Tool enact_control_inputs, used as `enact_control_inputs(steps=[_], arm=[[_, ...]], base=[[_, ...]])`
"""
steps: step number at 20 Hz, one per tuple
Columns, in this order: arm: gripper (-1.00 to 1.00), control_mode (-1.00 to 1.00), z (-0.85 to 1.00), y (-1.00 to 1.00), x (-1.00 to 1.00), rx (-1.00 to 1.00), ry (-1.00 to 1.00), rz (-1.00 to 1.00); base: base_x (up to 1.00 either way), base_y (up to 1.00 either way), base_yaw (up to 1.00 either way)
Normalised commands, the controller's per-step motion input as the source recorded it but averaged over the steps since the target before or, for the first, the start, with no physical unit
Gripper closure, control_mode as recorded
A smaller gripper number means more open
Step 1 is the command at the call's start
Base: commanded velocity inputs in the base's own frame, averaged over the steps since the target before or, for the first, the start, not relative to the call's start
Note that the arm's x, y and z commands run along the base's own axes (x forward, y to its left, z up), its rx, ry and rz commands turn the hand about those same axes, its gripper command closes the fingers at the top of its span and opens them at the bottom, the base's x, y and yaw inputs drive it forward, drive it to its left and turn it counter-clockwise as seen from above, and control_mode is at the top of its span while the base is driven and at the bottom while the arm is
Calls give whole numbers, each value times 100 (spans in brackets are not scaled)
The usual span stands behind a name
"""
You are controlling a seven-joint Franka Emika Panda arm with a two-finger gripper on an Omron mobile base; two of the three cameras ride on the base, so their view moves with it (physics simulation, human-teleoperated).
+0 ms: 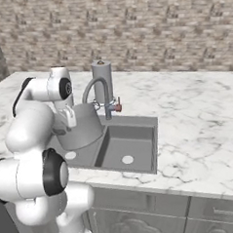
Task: Place the pot in the left basin and the mug in the right basin of the sink.
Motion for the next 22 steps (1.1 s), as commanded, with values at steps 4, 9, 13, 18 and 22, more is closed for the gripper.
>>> enact_control_inputs(steps=[4, 9, 13, 18, 22], arm=[[100, -100, 0, 43, -10, 0, 7, 20], [100, -100, 0, 43, 0, 0, 6, 22], [100, -100, 0, 42, 0, 1, 9, 22], [100, -100, 0, 37, 7, 2, 8, 24], [100, -100, 0, 24, 10, 4, 4, 24]], base=[[0, 0, 0], [0, 0, 0], [0, 0, 0], [0, 0, 0], [0, 0, 0]])
